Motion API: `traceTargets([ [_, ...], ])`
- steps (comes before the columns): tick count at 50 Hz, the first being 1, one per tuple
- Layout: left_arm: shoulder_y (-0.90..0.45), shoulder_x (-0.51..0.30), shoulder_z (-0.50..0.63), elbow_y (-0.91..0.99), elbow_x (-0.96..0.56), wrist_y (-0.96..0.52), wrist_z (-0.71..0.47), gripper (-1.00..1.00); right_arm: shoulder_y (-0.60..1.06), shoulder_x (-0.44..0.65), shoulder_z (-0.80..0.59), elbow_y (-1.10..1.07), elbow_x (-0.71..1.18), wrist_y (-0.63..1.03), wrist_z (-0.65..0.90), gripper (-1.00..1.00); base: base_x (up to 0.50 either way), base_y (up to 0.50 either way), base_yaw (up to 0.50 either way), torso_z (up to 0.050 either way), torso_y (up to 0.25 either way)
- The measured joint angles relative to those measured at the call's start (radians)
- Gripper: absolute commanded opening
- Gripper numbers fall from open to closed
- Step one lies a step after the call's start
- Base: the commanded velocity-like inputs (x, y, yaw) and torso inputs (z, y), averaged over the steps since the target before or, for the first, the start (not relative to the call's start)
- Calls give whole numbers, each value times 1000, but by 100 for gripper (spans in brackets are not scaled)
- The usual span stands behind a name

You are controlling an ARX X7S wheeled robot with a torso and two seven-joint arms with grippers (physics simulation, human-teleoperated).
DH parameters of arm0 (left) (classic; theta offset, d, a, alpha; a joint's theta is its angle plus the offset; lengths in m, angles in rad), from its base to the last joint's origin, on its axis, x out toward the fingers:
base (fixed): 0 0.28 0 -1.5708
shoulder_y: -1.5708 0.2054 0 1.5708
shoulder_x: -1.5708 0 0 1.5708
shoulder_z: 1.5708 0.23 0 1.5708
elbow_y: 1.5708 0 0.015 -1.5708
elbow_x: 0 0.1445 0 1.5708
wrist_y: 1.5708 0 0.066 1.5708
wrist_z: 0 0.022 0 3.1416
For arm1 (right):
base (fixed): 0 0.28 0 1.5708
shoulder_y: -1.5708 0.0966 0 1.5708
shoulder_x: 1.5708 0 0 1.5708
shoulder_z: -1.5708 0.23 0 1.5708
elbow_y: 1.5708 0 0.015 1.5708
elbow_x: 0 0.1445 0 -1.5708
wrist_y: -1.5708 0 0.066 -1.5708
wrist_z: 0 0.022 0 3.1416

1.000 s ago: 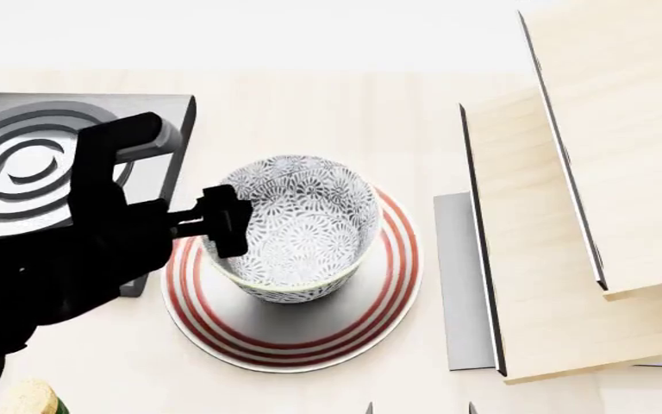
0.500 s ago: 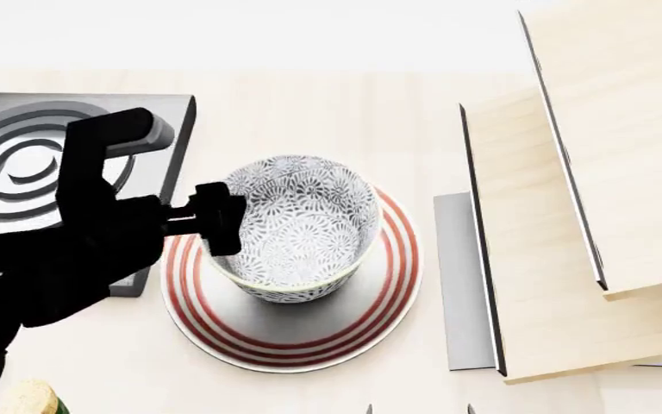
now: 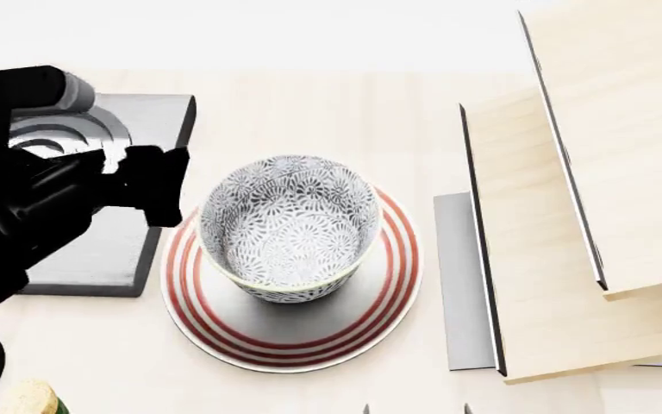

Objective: Pick up the akita bowl and put it on the plate.

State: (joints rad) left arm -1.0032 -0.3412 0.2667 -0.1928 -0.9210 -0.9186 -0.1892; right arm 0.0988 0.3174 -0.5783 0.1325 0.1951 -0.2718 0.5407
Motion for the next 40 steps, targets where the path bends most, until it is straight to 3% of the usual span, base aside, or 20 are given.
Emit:
traceTargets([
  [19, 143, -184, -166, 501, -100, -33, -169, 100, -4, 37, 9, -115, -12, 59, 30, 100, 0, 0, 0, 0, 0],
  [40, 430, -354, -441, 825, -126, 64, -240, 100, 47, 197, 108, -777, -77, 460, 142, 100, 0, 0, 0, 0, 0],
])
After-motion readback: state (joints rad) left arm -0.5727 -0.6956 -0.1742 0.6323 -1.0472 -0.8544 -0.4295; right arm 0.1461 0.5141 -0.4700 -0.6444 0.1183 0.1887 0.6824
